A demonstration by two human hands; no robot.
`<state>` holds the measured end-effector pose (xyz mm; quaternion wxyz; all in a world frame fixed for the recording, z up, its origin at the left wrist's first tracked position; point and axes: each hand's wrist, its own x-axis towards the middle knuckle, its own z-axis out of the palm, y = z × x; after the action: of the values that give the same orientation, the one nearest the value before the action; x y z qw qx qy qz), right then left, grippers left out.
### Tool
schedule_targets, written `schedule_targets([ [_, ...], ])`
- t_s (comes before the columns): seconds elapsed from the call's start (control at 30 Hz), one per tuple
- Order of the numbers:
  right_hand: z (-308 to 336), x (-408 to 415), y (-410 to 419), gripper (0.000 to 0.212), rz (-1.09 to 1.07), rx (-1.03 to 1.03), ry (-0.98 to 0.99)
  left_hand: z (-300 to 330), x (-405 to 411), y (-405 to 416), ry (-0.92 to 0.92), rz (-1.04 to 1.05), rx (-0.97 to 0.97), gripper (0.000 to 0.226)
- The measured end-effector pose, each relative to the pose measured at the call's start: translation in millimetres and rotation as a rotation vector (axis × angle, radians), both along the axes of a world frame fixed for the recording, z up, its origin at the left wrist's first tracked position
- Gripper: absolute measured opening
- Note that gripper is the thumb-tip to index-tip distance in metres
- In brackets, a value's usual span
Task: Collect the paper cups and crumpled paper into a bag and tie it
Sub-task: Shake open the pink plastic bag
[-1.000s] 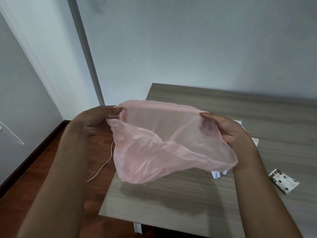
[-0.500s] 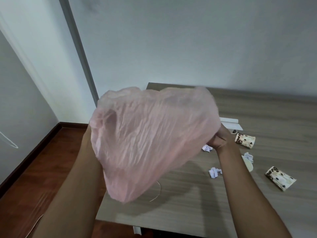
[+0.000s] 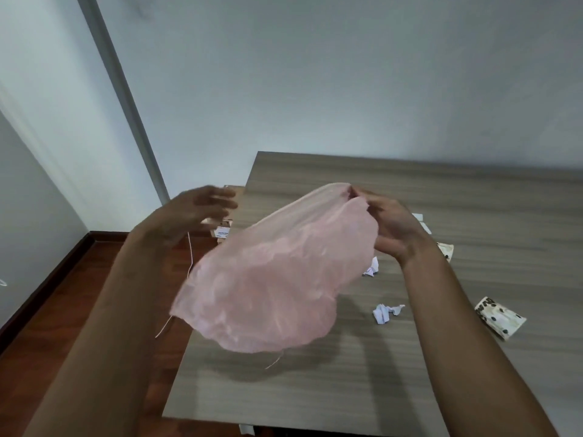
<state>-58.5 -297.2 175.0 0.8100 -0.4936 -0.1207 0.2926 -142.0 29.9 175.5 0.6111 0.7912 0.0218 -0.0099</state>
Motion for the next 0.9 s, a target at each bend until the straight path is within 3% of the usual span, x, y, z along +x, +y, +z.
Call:
schedule_targets([
  [0.07,9,0,12,0.016,0.029,-0.067,-0.05,21,3,-29,-0.109,-0.053,0.04,0.032],
  [0.17,13,-1,25,0.018,0.046,-0.22,-0.249,35,11,-72,-0.082,-0.194,0.133,0.035],
  [0.27,19,-9,29,0.006,0.088,-0.285,-0.371,31,23,-93,-0.058,-0.237,0.2,0.033],
  [0.3,19,-10,28,0.013,0.076,-0.311,-0.409,25,27,-95,-0.052,-0.241,0.169,0.031],
  [0.43,18,-11,15,0.039,-0.053,-0.616,-0.546,13,32,-93,0.022,-0.192,-0.295,0.017],
  [0.57,19,-18,0,0.035,-0.246,-0.994,-0.558,11,40,-81,0.158,-0.076,-0.654,0.024],
  [0.77,18,-34,-15,0.03,-0.428,-1.175,-0.594,2,45,-65,0.268,0.055,-0.795,0.006],
  [0.83,18,-40,-12,0.022,-0.534,-1.175,-0.627,2,44,-61,0.278,0.057,-0.807,0.02],
  [0.9,17,-41,-11,0.014,-0.664,-1.156,-0.681,-1,46,-55,0.291,0.048,-0.839,0.048],
])
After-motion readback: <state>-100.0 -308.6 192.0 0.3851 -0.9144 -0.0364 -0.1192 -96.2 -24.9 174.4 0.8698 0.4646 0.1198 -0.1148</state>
